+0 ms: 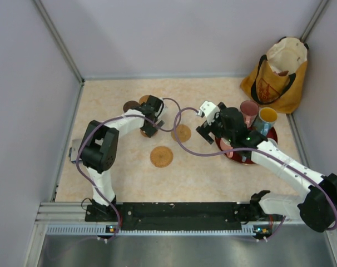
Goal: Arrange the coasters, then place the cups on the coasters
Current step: Move the coaster to the center of the board.
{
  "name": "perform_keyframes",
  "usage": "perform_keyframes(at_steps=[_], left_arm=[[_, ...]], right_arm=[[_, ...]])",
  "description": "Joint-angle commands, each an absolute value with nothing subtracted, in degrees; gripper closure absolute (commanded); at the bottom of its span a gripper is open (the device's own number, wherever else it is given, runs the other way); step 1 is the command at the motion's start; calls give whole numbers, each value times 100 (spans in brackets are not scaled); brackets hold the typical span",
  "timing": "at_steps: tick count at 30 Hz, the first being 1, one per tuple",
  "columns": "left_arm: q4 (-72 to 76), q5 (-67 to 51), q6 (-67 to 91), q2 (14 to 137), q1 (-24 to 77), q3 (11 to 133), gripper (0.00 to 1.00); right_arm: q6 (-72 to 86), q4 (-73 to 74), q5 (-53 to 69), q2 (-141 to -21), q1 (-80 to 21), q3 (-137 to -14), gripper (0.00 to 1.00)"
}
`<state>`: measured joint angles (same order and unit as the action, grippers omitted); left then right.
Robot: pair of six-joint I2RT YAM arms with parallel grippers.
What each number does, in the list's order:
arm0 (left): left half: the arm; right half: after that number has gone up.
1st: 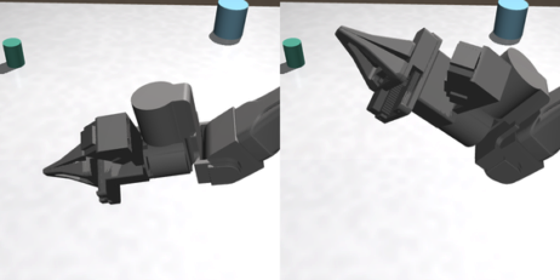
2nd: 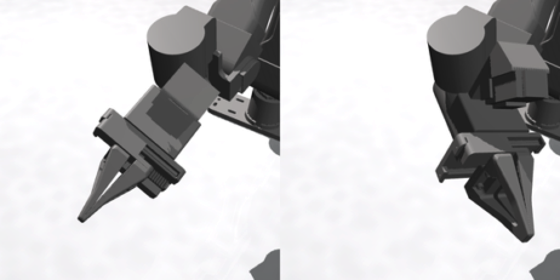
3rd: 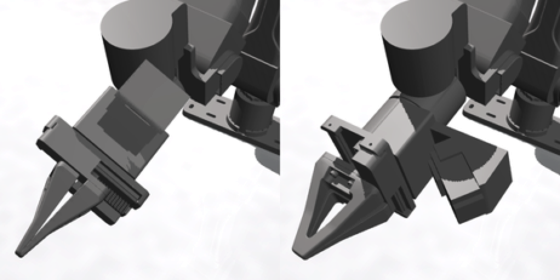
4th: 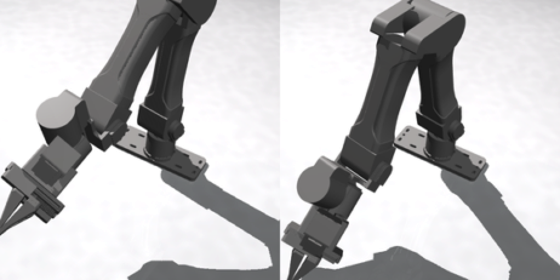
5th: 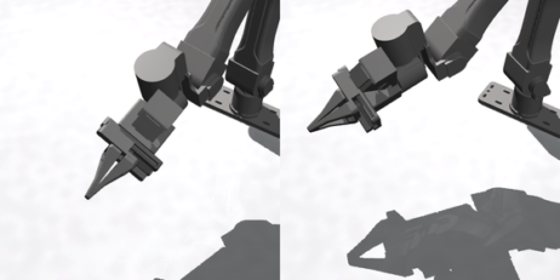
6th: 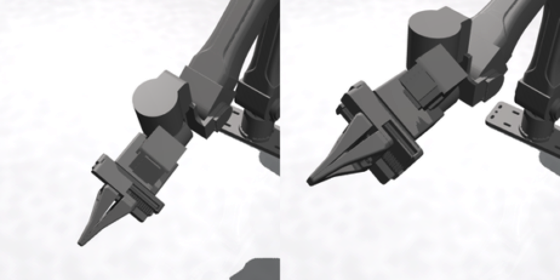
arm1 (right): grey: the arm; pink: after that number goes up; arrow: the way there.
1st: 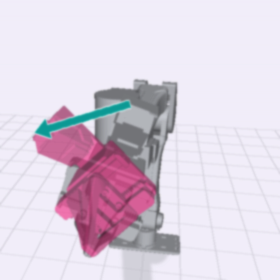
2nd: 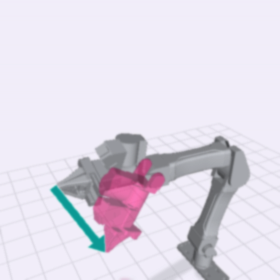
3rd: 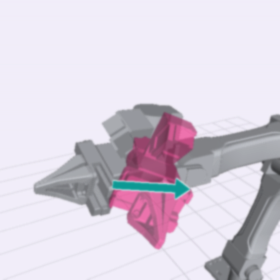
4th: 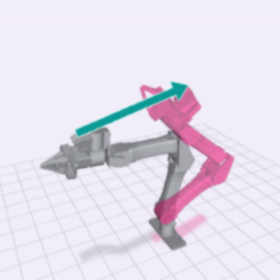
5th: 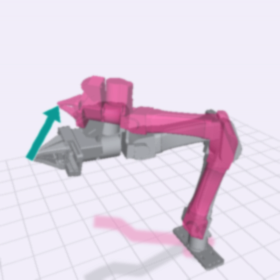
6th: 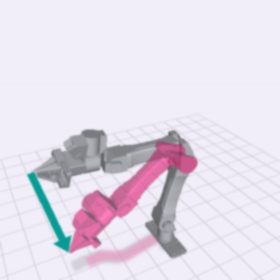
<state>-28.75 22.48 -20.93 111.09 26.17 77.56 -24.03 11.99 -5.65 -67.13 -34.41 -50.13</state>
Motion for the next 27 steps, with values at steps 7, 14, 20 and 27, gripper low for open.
perform_keyframes(at_steps=[7, 14, 20, 27], left_arm=[[-2795, 2066, -1793, 10240, 2558, 6829, 2], [-2707, 2092, -1731, 10116, 2531, 6767, 2], [-2707, 2101, -1705, 10134, 2514, 6996, 1], [-2847, 2145, -1670, 9844, 2505, 7286, 2]], right_arm=[[-2408, 1011, -439, -6574, -3393, -5001, 1], [-2417, 1020, -439, -6583, -3393, -5001, 1], [-2417, 1011, -413, -6618, -3393, -4992, 1], [-2224, 1072, -246, -6855, -3393, -5027, 1]])
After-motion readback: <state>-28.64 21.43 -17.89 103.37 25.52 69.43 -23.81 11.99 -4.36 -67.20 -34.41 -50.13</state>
